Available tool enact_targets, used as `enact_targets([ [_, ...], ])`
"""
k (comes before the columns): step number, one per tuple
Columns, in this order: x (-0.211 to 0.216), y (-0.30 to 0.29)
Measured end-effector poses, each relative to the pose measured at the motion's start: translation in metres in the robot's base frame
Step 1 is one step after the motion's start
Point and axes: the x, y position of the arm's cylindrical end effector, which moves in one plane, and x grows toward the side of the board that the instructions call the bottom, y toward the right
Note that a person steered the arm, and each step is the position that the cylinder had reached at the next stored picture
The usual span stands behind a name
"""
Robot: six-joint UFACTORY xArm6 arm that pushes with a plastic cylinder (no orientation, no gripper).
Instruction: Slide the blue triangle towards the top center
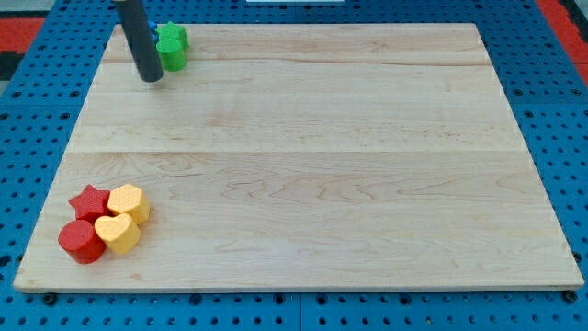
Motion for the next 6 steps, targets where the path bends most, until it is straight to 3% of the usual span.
enact_targets([
  [1, 0.004, -0.045],
  [2, -0.023, -0.091],
  [3, -0.065, -0.087],
  [4, -0.101, -0.046],
  [6, -0.118, -0.015],
])
